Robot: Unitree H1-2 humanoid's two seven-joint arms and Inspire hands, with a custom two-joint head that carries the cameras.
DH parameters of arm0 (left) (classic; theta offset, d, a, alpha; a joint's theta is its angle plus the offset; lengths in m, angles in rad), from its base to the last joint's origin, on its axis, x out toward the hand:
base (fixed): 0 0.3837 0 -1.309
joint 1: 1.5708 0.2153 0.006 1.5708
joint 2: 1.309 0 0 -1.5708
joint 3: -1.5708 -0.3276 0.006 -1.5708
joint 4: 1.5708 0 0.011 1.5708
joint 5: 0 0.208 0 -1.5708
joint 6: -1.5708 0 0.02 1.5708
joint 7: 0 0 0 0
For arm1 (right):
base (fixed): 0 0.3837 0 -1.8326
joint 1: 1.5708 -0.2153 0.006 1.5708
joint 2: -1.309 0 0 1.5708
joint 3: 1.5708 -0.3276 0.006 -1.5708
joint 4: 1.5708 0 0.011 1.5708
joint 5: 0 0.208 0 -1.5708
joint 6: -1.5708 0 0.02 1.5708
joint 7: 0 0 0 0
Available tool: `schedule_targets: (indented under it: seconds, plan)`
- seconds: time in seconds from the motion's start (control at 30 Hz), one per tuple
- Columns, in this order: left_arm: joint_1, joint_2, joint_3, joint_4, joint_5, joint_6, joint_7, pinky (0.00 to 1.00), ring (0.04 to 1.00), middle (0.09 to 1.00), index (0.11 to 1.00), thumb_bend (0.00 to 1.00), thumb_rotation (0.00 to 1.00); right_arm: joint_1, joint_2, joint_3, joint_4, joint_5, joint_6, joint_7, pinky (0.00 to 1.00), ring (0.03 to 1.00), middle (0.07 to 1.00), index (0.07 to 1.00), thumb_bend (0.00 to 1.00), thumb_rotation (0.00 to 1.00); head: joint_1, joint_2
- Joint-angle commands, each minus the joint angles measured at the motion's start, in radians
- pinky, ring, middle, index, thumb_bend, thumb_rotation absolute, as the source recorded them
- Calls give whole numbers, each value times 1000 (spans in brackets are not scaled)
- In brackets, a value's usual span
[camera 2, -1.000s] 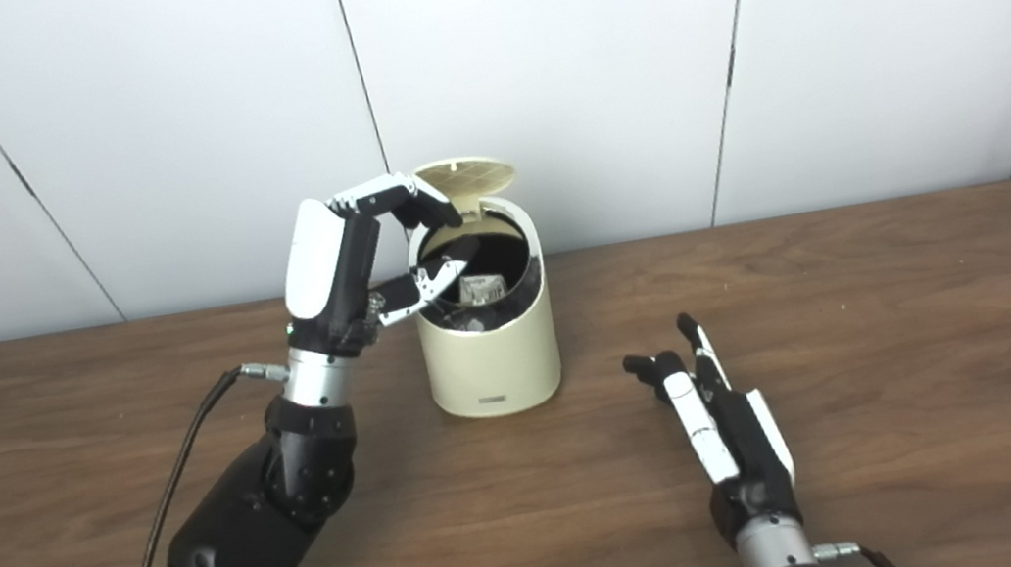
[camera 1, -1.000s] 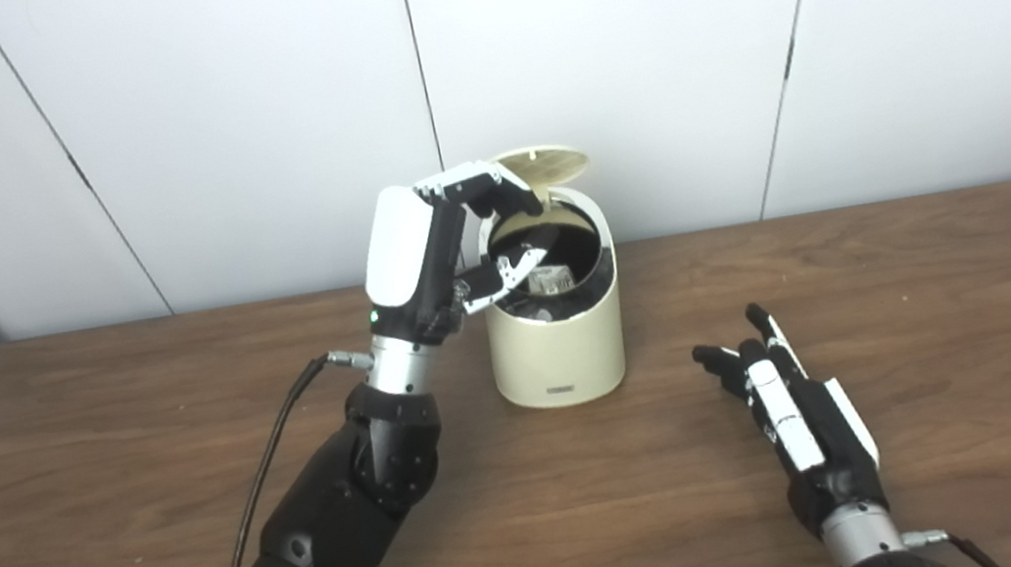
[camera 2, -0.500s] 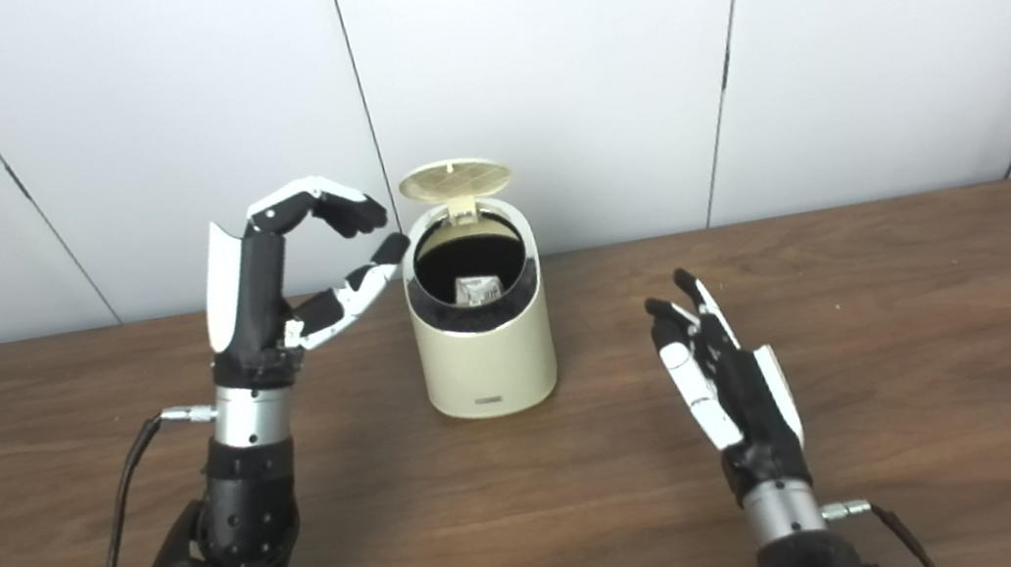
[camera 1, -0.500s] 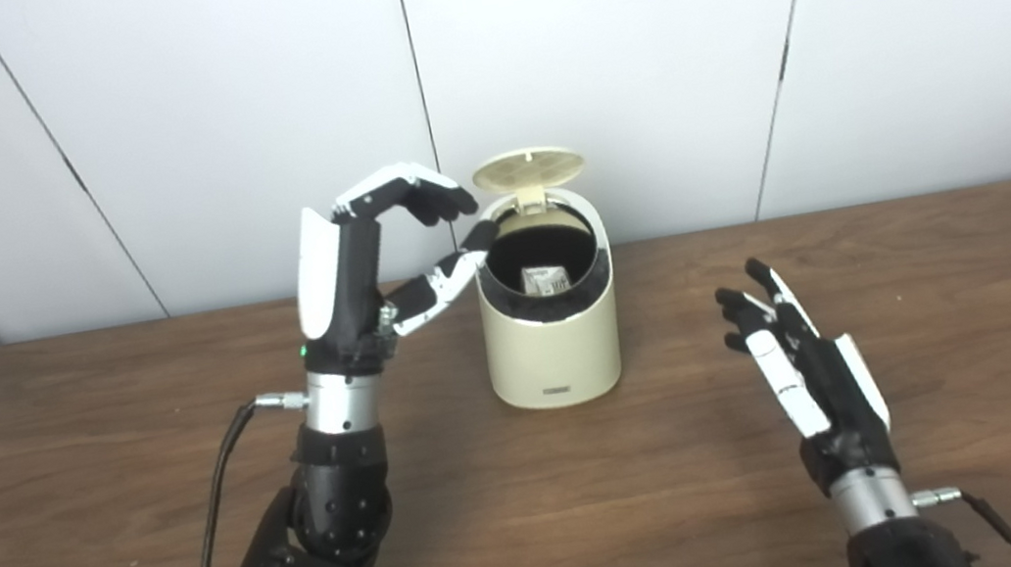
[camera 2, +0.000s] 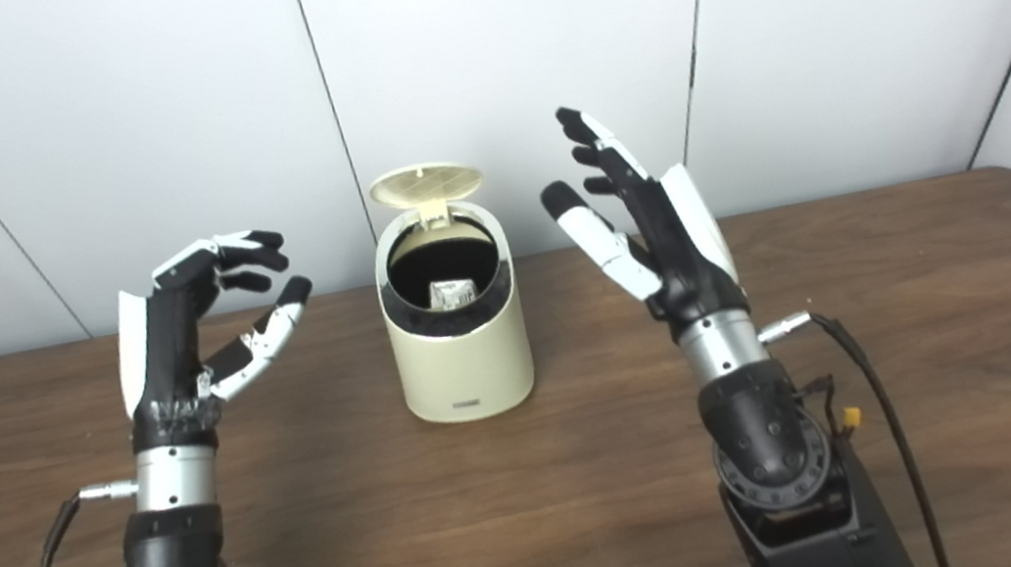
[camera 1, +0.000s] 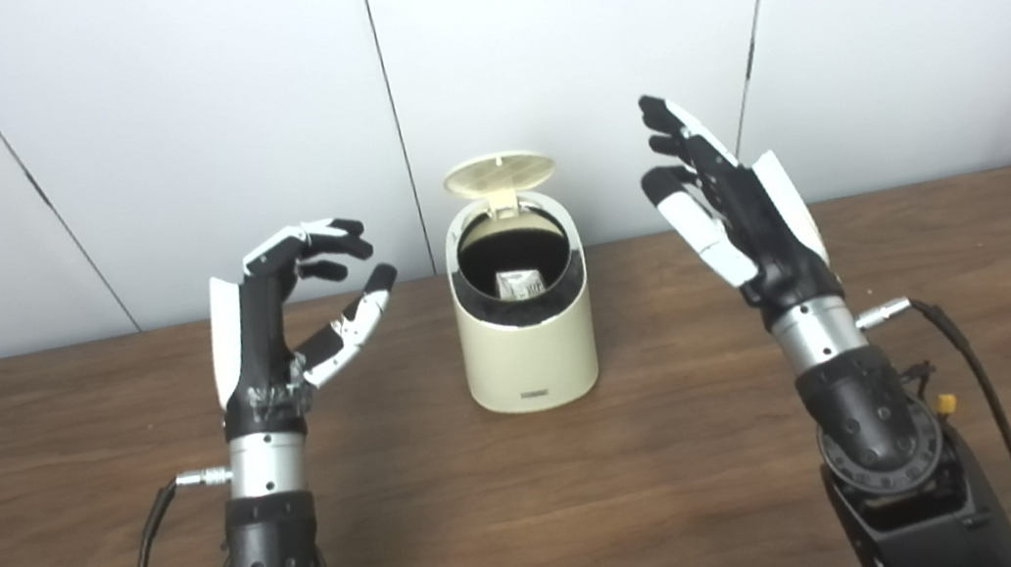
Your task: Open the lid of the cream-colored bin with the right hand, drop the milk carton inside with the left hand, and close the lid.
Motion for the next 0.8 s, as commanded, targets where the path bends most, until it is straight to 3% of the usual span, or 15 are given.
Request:
schedule_targets:
  seconds: [0.0, 0.07, 0.1, 0.17, 0.27, 0.4, 0.57, 0.77]
  plan:
    - [-5, 11, 4, -52, -36, 34, -57, 741, 817, 863, 869, 518, 573, -91, -12, 4, 5, -35, -22, -2, 824, 881, 907, 885, 505, 965, -1, 2]
    - [16, 24, 4, -55, -71, 62, -112, 836, 895, 934, 951, 565, 690, -134, -21, 16, 20, -76, 9, 10, 816, 879, 906, 882, 530, 938, -1, 3]
    - [23, 30, 3, -59, -83, 81, -138, 891, 945, 976, 984, 587, 753, -153, -34, 29, 26, -113, 22, 20, 803, 873, 894, 872, 541, 974, 0, 4]
    - [36, 38, 1, -69, -88, 118, -177, 923, 977, 993, 995, 614, 810, -189, -53, 49, 39, -162, 47, 46, 820, 889, 893, 856, 537, 992, 0, 5]
    - [50, 39, 0, -77, -87, 159, -207, 973, 998, 1000, 1000, 665, 939, -236, -65, 60, 53, -173, 94, 92, 922, 981, 948, 853, 531, 994, -2, 9]
    - [62, 9, 19, -75, -135, 193, -219, 999, 1000, 1000, 1000, 730, 952, -281, -82, 80, 73, -219, 127, 127, 912, 999, 979, 834, 535, 998, -2, 11]
    - [75, -21, 31, -67, -148, 195, -216, 1000, 1000, 1000, 1000, 758, 999, -334, -102, 112, 134, -268, 125, 157, 987, 1000, 1000, 765, 568, 980, -6, 15]
    - [85, -56, 52, -66, -190, 194, -217, 1000, 1000, 1000, 1000, 729, 1000, -354, -136, 165, 163, -365, 123, 188, 1000, 1000, 1000, 692, 620, 997, -6, 15]
